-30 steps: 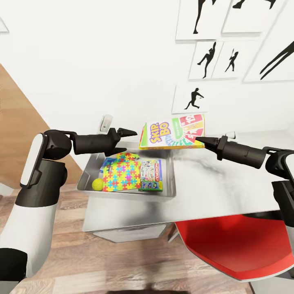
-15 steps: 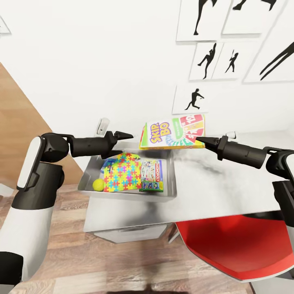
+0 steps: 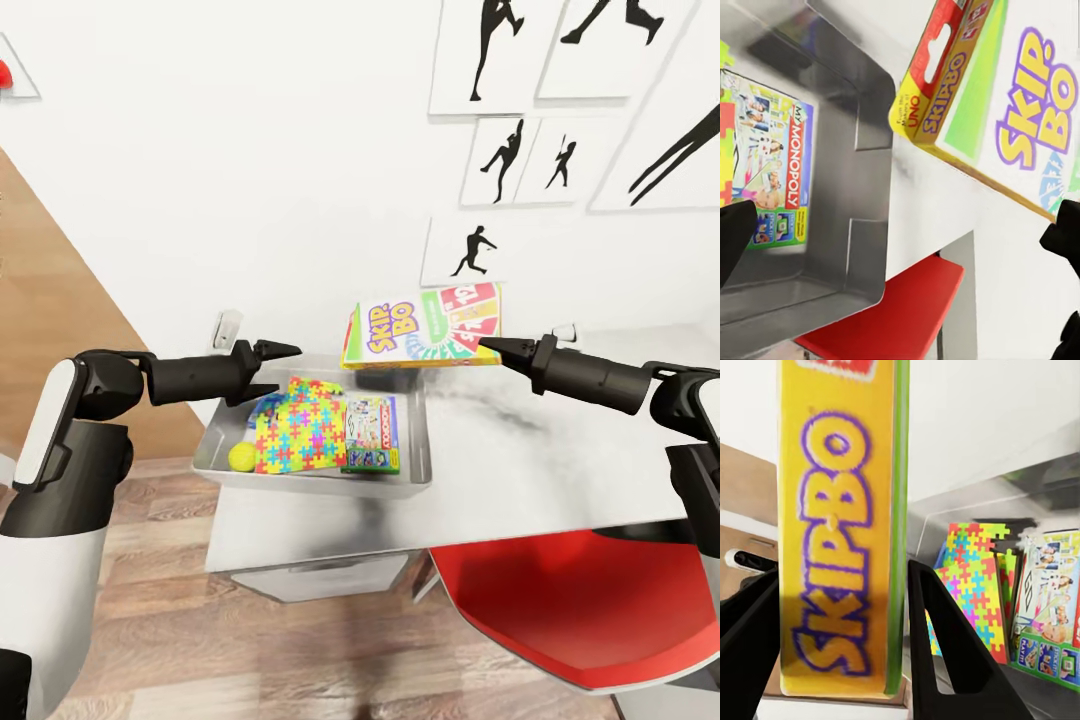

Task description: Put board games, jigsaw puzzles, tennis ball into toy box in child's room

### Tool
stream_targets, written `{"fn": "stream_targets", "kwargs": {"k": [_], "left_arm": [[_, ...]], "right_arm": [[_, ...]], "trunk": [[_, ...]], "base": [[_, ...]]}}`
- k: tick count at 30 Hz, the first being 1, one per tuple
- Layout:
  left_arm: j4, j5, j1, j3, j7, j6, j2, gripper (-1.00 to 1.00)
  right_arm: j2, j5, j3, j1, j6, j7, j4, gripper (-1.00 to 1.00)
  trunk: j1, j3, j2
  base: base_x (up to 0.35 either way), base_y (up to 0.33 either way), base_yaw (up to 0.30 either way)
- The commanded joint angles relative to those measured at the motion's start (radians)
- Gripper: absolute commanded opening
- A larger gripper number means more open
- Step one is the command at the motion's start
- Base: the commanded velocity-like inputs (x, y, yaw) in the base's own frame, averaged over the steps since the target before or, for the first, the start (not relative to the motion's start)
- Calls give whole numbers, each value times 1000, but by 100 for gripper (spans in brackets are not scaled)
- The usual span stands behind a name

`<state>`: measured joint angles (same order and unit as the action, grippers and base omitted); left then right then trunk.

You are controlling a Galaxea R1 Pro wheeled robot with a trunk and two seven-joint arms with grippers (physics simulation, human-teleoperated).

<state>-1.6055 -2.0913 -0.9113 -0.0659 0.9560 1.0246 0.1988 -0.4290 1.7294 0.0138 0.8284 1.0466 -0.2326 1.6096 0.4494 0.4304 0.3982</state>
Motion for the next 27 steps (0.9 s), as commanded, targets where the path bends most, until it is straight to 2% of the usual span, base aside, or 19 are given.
{"fn": "stream_targets", "kwargs": {"k": [1,3,4,8,9,13,14,18,19,20,23,24,26,27], "left_arm": [[-1,-9,8,2,5,4,7,100],[-1,-9,30,6,-2,9,28,100],[-1,-9,30,6,-2,9,28,100],[-1,-10,74,40,-13,15,105,100],[-1,-10,74,40,-13,15,105,100],[-1,-11,115,95,-38,19,177,100],[-1,-11,115,95,-38,19,177,100],[-1,-9,151,130,-73,20,231,100],[-1,-9,151,130,-73,20,231,100],[0,-9,161,139,-79,20,242,100],[0,-8,193,188,-90,21,271,100],[0,-8,193,188,-90,21,271,100],[0,-8,212,231,-95,21,283,100],[0,-8,212,231,-95,21,283,100]], "right_arm": [[0,12,1,-2,1,-11,0,-100],[1,11,2,-7,1,-12,0,-100],[1,11,2,-7,1,-12,0,-100],[8,10,6,-14,1,-11,-5,-100],[8,10,6,-14,1,-11,-5,-100],[13,6,9,-16,1,-11,-9,-100],[13,6,9,-16,1,-11,-9,-100],[21,-12,12,-18,1,-11,-13,-100],[21,-12,12,-18,1,-11,-13,-100],[24,-17,12,-18,1,-11,-14,-100],[34,-33,13,-20,1,-11,-15,-100],[34,-33,13,-20,1,-11,-15,-100],[39,-42,15,-25,1,-11,-16,-100],[39,-42,15,-25,1,-11,-16,-100]], "trunk": [[1,0,2],[1,-3,2],[1,-4,2],[1,-11,2],[1,-12,2],[1,-18,2],[1,-20,2],[1,-26,2],[1,-28,2],[1,-29,2],[1,-34,2],[1,-36,2],[1,-39,2],[1,-40,2]], "base": [[0,0,0],[0,0,0],[0,0,0],[0,0,0],[0,0,0],[0,0,0],[0,0,0],[0,0,0],[0,0,0],[0,0,0],[0,0,0],[0,0,0],[0,0,0],[0,0,0]]}}
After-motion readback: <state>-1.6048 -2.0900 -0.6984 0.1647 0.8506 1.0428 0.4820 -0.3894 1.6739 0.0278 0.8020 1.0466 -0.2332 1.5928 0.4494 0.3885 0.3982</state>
